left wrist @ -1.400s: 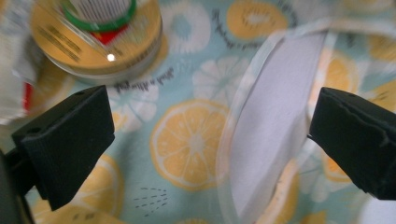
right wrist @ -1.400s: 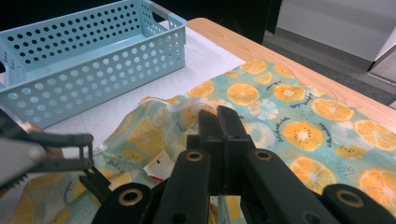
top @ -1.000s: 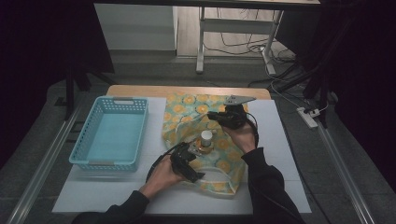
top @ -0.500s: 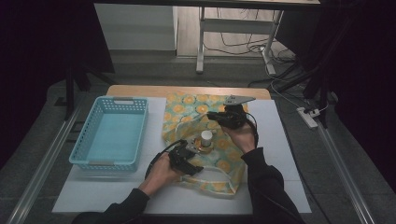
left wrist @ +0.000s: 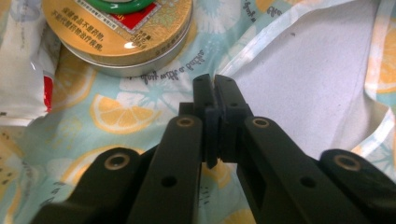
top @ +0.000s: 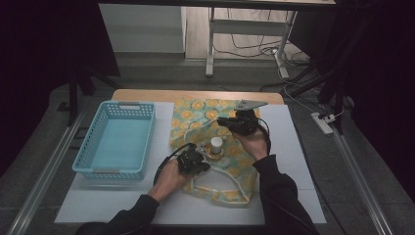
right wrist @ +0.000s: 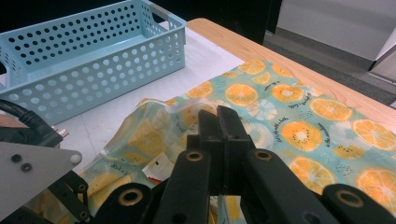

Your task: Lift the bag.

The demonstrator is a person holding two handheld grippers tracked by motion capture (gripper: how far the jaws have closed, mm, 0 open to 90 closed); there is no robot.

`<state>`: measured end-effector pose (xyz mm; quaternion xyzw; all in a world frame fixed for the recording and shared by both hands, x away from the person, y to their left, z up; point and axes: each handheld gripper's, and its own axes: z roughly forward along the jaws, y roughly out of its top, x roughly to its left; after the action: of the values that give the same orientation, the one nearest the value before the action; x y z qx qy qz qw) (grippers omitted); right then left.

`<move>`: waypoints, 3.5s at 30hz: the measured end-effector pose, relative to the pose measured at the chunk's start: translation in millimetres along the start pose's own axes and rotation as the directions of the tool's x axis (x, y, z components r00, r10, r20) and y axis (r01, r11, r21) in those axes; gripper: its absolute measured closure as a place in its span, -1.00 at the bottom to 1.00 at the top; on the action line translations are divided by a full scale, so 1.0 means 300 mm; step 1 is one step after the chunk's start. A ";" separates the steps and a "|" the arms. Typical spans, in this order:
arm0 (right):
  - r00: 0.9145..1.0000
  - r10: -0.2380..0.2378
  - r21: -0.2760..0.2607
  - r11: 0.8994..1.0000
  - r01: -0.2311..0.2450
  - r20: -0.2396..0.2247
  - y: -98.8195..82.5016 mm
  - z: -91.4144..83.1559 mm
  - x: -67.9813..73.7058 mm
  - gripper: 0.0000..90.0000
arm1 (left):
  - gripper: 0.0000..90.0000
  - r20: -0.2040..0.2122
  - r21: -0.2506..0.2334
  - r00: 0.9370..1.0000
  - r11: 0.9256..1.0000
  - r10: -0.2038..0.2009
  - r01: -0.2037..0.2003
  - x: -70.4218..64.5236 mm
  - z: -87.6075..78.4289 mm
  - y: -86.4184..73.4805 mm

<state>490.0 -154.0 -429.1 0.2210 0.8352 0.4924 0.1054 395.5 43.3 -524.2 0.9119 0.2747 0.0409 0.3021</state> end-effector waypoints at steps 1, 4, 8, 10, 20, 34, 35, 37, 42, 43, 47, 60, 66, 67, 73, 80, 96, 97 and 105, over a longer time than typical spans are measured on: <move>1.000 0.000 0.000 1.000 0.000 -0.001 0.000 0.000 0.000 1.00 | 0.99 0.000 0.003 1.000 1.000 -0.011 0.011 0.000 0.000 0.002; 1.000 -0.005 0.004 1.000 0.005 -0.004 0.001 0.000 0.002 1.00 | 1.00 -0.010 0.006 1.000 1.000 -0.024 0.024 -0.005 -0.001 0.004; 1.000 -0.012 0.011 1.000 0.012 -0.012 0.000 -0.001 0.001 1.00 | 1.00 -0.015 -0.004 1.000 1.000 -0.013 0.013 -0.008 -0.005 0.002; 1.000 -0.014 0.013 1.000 0.014 -0.013 0.000 -0.003 -0.001 1.00 | 1.00 0.004 -0.015 1.000 0.999 -0.029 0.029 -0.003 -0.010 -0.001; 0.998 -0.007 0.009 1.000 0.007 -0.056 0.015 -0.019 0.004 1.00 | 1.00 0.089 -0.099 0.993 0.991 -0.079 0.088 0.018 -0.083 0.008; 0.997 0.007 0.014 1.000 -0.006 -0.073 0.046 -0.049 0.014 1.00 | 1.00 0.114 -0.135 0.989 0.984 -0.099 0.114 0.039 -0.188 0.039; 0.997 0.002 0.015 1.000 -0.001 -0.072 0.051 -0.051 0.016 1.00 | 1.00 0.118 -0.139 0.988 0.983 -0.100 0.116 0.043 -0.199 0.042; 0.997 -0.007 0.017 1.000 0.008 -0.071 0.061 -0.055 0.021 1.00 | 1.00 0.134 -0.150 0.986 0.981 -0.104 0.123 0.056 -0.222 0.049; 0.998 -0.030 0.028 0.999 0.032 -0.062 0.094 -0.062 0.032 1.00 | 1.00 0.152 -0.158 0.982 0.977 -0.116 0.140 0.085 -0.282 0.070; 0.997 -0.031 0.030 0.999 0.033 -0.064 0.100 -0.063 0.035 1.00 | 1.00 0.151 -0.158 0.982 0.977 -0.117 0.141 0.089 -0.293 0.076; 0.997 -0.043 0.035 0.998 0.045 -0.065 0.125 -0.065 0.048 1.00 | 1.00 0.146 -0.173 0.982 0.974 -0.120 0.145 0.109 -0.342 0.101; 0.997 -0.057 0.020 0.998 0.058 -0.047 0.206 -0.124 0.063 1.00 | 1.00 0.187 -0.281 0.974 0.943 -0.128 0.178 0.183 -0.505 0.172; 0.997 -0.075 0.016 0.997 0.076 -0.028 0.261 -0.147 0.075 1.00 | 1.00 0.178 -0.328 0.978 0.930 -0.110 0.164 0.200 -0.585 0.221; 0.997 -0.078 0.017 0.997 0.078 -0.026 0.271 -0.150 0.078 1.00 | 1.00 0.174 -0.332 0.979 0.929 -0.109 0.162 0.201 -0.597 0.230; 0.996 -0.083 -0.001 0.997 0.083 -0.030 0.332 -0.165 0.087 1.00 | 1.00 0.163 -0.377 0.982 0.914 -0.098 0.154 0.214 -0.666 0.279; 0.996 -0.091 -0.020 0.996 0.090 -0.017 0.398 -0.193 0.094 1.00 | 1.00 0.153 -0.425 0.983 0.892 -0.097 0.154 0.229 -0.737 0.323; 0.991 -0.133 -0.048 0.990 0.134 0.033 0.542 -0.259 0.132 1.00 | 1.00 0.088 -0.503 0.991 0.854 -0.102 0.133 0.237 -0.876 0.397; 0.990 -0.136 -0.048 0.989 0.137 0.038 0.550 -0.262 0.134 1.00 | 1.00 0.085 -0.507 0.991 0.852 -0.102 0.132 0.238 -0.883 0.400; 0.987 -0.145 -0.051 0.988 0.148 0.067 0.597 -0.281 0.139 1.00 | 1.00 0.060 -0.533 0.992 0.836 -0.114 0.128 0.242 -0.926 0.425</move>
<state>467.6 -124.8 -230.1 0.1715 0.8314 0.4993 0.1737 450.7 143.1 -231.6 0.7726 0.3053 0.0850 0.5501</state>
